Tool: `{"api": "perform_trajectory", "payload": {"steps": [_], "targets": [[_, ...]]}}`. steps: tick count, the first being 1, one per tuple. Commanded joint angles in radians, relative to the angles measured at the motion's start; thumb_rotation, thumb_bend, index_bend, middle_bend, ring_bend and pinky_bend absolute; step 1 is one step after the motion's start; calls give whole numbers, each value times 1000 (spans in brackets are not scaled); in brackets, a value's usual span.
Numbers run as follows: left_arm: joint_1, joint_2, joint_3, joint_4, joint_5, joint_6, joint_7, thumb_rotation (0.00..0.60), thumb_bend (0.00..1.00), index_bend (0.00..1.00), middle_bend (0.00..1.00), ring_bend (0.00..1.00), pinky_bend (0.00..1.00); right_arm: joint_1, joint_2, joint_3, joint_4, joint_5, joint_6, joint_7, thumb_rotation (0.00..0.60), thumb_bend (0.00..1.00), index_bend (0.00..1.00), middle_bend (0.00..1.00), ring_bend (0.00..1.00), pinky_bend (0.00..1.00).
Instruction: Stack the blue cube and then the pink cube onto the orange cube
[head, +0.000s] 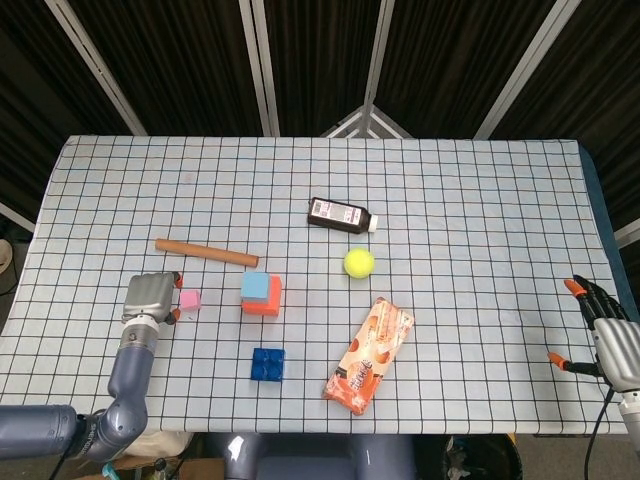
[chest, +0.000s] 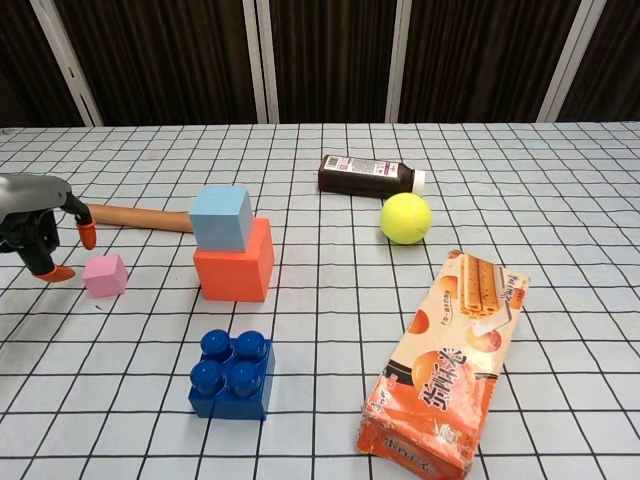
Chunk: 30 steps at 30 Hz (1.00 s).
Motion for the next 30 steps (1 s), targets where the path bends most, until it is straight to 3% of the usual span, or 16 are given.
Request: {"api": "perform_trajectory", "payload": {"steps": [1, 13, 30], "targets": [[1, -17, 4, 27, -1, -21, -8, 600, 377, 333, 837, 810, 862, 1, 0, 0, 0, 0, -3, 0, 600, 128, 0, 7, 32, 137], [-7, -61, 8, 88, 19, -57, -16, 600, 376, 335, 838, 810, 862, 2, 0, 1, 3, 6, -6, 4, 600, 128, 0, 7, 32, 137], [-6, -67, 8, 92, 26, -55, -13, 600, 377, 358, 840, 810, 864, 4, 0, 0, 3, 5, -10, 2, 600, 128, 0, 7, 32, 137]]}}
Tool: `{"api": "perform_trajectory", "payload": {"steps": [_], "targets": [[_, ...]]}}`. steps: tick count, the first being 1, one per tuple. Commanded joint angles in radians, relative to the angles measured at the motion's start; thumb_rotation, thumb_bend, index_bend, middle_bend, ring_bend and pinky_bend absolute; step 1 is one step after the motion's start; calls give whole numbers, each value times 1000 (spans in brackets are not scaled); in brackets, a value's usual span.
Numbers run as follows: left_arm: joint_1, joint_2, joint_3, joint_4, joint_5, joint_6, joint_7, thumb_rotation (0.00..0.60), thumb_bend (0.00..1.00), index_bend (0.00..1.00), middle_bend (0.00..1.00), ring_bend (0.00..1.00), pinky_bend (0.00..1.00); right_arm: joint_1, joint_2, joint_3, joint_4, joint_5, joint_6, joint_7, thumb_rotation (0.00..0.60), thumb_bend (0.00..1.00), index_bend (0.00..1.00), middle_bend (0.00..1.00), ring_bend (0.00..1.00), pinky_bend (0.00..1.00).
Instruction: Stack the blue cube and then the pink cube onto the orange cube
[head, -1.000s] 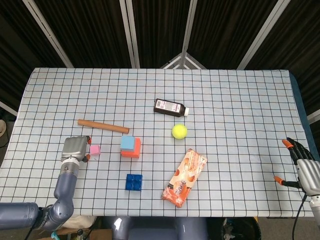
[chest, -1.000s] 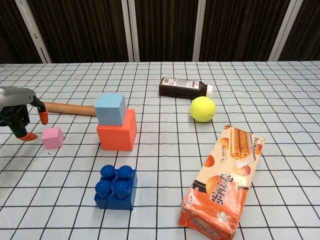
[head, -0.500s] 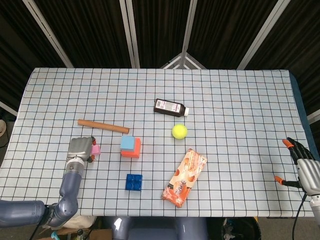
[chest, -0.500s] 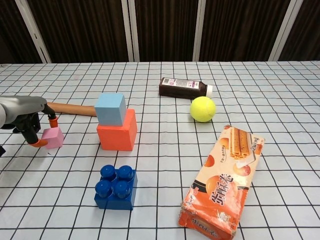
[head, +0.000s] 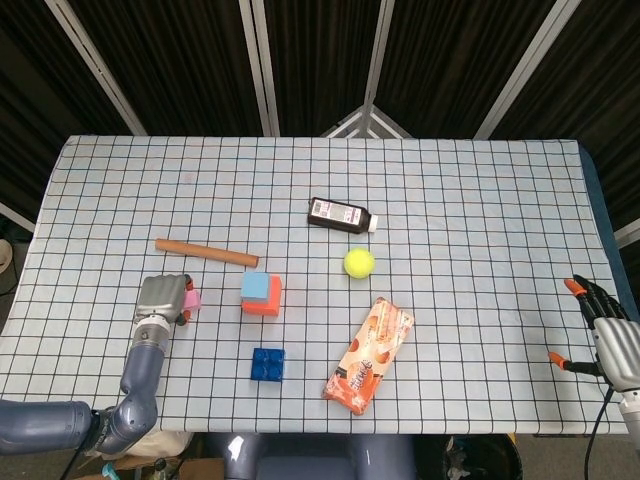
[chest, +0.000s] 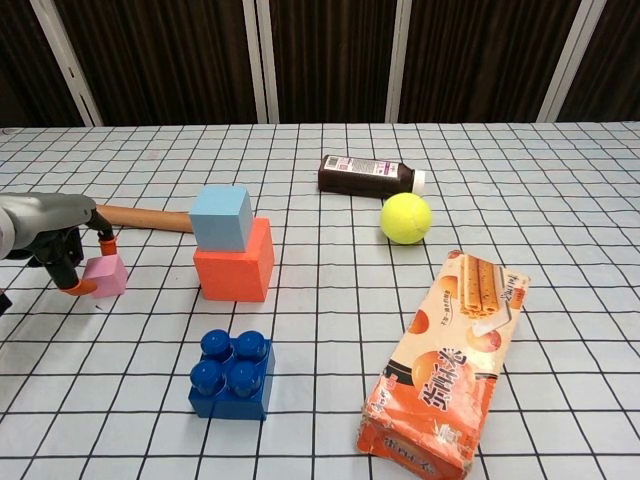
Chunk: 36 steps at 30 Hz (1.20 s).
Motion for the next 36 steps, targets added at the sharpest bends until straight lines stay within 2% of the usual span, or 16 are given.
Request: {"api": "perform_trajectory", "payload": {"steps": [1, 20, 36], "targets": [[1, 1, -1, 0, 3, 1, -2, 600, 377, 358, 840, 810, 864, 1, 0, 1, 0, 1, -1, -1, 600, 127, 0, 7, 32, 137], [3, -14, 0, 22, 24, -12, -12, 600, 381, 360, 842, 813, 867, 7, -4, 2, 2, 12, -19, -8, 600, 128, 0, 7, 34, 137], [9, -11, -2, 14, 36, 5, -9, 600, 464, 406, 851, 818, 873, 16, -7, 2, 5, 16, -36, -9, 600, 129, 0, 7, 35, 137]]}}
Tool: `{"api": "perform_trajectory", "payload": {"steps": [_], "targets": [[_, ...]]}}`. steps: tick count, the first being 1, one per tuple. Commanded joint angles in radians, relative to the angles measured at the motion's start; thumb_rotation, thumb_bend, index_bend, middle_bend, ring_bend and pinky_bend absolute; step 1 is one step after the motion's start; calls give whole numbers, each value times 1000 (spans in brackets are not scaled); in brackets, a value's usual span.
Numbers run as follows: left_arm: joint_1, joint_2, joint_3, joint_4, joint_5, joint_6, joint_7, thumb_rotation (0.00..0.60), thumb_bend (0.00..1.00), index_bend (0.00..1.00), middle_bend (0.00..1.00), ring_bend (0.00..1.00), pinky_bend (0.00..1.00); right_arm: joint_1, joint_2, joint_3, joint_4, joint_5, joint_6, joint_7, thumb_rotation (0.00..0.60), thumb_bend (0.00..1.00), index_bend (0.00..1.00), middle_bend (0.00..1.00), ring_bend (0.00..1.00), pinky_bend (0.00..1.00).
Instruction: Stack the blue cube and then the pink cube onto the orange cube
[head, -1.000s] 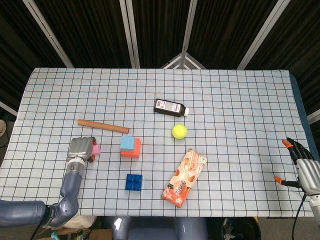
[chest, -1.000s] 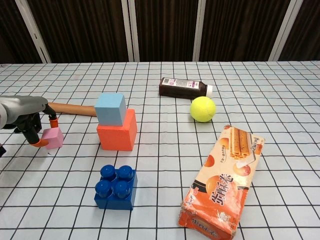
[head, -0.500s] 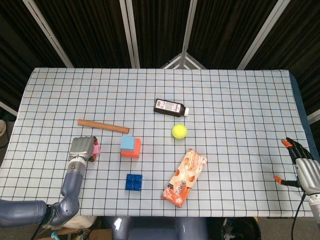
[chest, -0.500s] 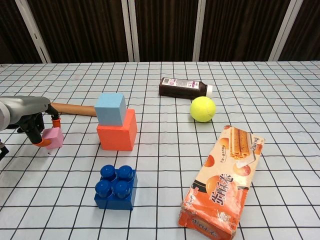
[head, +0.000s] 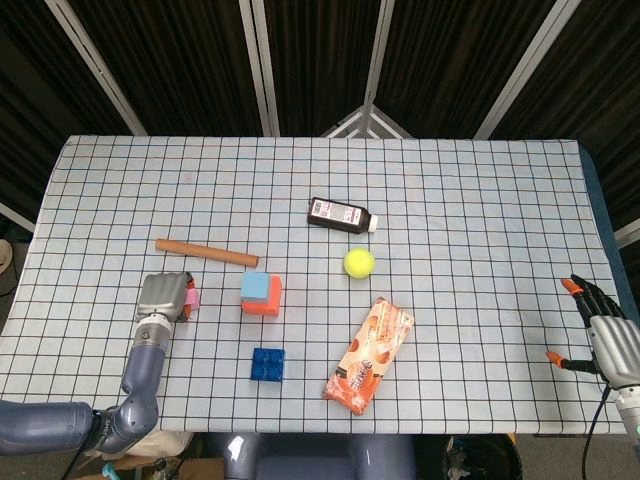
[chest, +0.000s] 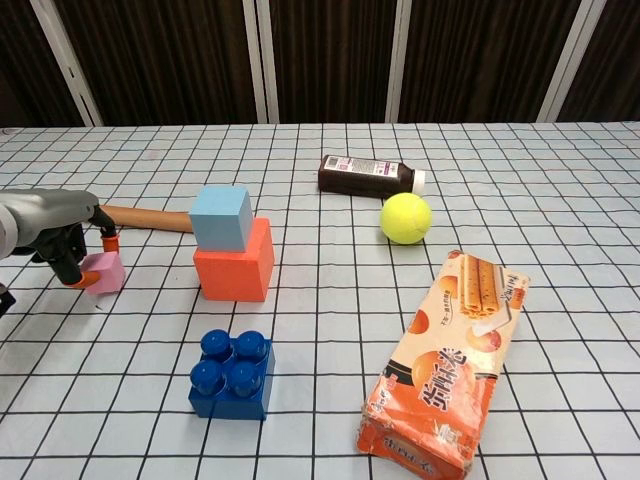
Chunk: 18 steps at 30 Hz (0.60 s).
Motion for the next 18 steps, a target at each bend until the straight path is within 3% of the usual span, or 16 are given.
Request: {"api": "perform_trajectory", "payload": {"steps": [1, 10, 18], "targets": [[1, 1, 0, -1, 1, -1, -1, 600, 467, 409, 852, 819, 873, 2, -1, 0, 0, 1, -4, -2, 600, 129, 0, 7, 35, 137], [12, 18, -9, -25, 25, 15, -21, 600, 481, 422, 853, 823, 876, 2, -1, 1, -2, 3, -3, -5, 600, 128, 0, 7, 35, 137], [7, 98, -45, -162, 56, 84, -5, 600, 481, 422, 853, 823, 875, 1, 1, 0, -1, 1, 1, 3, 600, 128, 0, 7, 35, 137]]}}
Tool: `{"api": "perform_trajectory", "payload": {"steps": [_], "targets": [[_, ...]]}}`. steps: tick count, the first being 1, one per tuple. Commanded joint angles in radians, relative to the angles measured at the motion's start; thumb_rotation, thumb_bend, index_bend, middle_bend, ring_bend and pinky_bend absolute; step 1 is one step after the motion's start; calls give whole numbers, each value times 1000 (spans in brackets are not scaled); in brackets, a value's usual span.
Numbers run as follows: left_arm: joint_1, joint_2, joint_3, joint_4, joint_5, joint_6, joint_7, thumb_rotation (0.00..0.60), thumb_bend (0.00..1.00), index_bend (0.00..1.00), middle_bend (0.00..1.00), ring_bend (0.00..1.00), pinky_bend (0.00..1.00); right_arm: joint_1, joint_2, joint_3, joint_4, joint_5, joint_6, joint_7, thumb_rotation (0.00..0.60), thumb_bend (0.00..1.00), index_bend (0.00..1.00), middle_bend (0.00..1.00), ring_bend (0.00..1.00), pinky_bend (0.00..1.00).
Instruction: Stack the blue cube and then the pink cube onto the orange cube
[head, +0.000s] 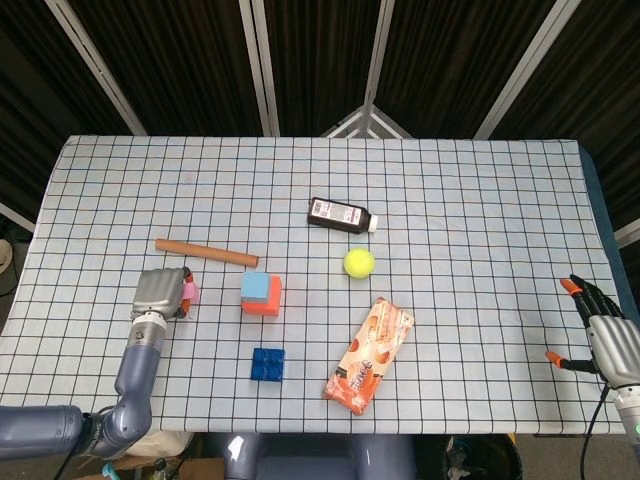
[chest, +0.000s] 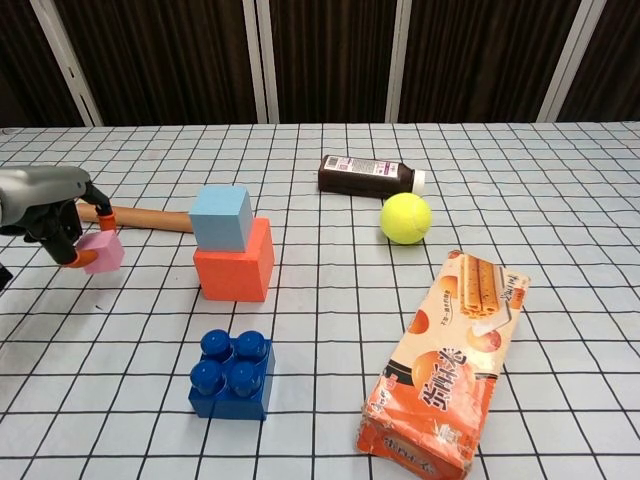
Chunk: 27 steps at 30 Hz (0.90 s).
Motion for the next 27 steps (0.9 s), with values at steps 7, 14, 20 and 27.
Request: {"api": "perform_trajectory", "payload": {"steps": [7, 14, 20, 27], "targets": [[-59, 133, -81, -248, -27, 136, 124, 600, 481, 422, 852, 823, 875, -4, 3, -1, 3, -8, 10, 15, 600, 128, 0, 7, 35, 137], [-136, 170, -160, -378, -117, 230, 222, 600, 481, 424, 853, 823, 875, -8, 6, -3, 3, -14, 19, 24, 600, 128, 0, 7, 35, 137], [-193, 175, -215, -416, -193, 231, 243, 600, 481, 425, 853, 823, 875, -10, 7, -2, 4, -15, 25, 32, 600, 129, 0, 7, 35, 137], [-263, 111, -227, -361, -258, 205, 255, 600, 481, 424, 853, 823, 875, -14, 10, -3, 9, -17, 30, 47, 600, 129, 0, 7, 35, 137]]}}
